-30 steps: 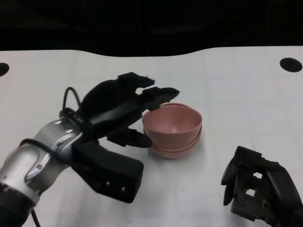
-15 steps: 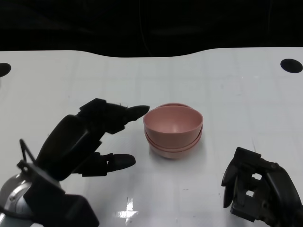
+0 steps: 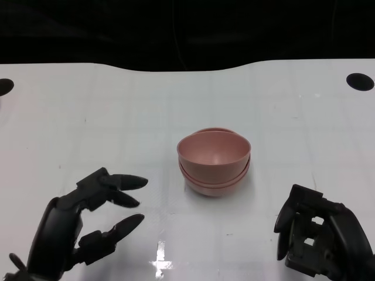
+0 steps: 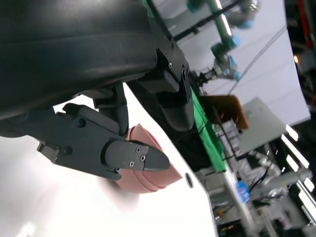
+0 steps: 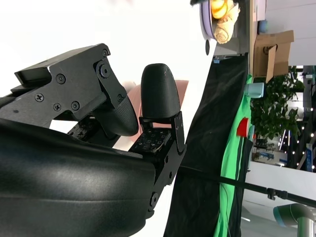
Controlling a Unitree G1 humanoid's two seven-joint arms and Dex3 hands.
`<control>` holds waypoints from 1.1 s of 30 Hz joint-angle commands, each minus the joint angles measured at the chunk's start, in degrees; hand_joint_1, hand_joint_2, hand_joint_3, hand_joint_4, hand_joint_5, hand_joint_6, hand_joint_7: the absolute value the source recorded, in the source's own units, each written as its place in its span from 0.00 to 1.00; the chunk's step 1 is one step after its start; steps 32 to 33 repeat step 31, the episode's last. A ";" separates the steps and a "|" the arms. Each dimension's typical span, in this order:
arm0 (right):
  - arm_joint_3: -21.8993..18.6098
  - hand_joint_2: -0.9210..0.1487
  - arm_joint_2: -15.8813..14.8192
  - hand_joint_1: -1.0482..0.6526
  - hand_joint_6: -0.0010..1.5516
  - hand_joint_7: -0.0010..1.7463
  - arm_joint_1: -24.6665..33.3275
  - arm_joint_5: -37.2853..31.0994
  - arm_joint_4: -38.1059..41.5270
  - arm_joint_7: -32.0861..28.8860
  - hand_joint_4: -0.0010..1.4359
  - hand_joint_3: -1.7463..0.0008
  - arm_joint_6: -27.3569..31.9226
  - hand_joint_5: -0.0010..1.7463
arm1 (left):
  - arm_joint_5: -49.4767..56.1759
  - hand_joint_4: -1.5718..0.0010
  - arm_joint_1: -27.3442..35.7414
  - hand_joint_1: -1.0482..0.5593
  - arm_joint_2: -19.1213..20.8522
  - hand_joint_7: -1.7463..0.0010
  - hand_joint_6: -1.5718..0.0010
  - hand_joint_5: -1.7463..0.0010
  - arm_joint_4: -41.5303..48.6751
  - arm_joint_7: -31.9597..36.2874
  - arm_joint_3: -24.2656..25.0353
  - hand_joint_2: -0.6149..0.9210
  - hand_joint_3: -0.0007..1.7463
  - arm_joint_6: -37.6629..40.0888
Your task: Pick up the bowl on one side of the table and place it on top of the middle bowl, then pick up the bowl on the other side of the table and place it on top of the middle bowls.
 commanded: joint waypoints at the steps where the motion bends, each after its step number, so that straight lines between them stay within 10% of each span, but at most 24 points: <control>1: -0.41 0.57 -0.71 0.59 0.54 0.85 0.46 1.38 -0.75 1.08 0.62 0.10 -0.46 1.00 | -6.05 0.54 1.52 0.53 -1.79 0.42 0.54 0.21 -1.46 -3.62 1.16 0.92 0.33 3.63; 6: -0.81 0.54 -1.87 0.59 0.55 0.78 -0.36 0.73 1.41 2.54 0.61 0.14 -3.25 0.96 | -13.22 0.49 1.18 0.52 -2.93 0.29 0.50 0.08 -0.07 -10.55 3.21 0.80 0.56 10.14; 33: -0.93 0.55 -2.08 0.59 0.53 0.74 -0.16 -0.95 4.59 2.04 0.60 0.18 -10.82 0.92 | -14.00 0.47 2.37 0.52 -6.14 0.17 0.50 0.05 -2.97 -18.12 8.71 0.72 0.66 17.33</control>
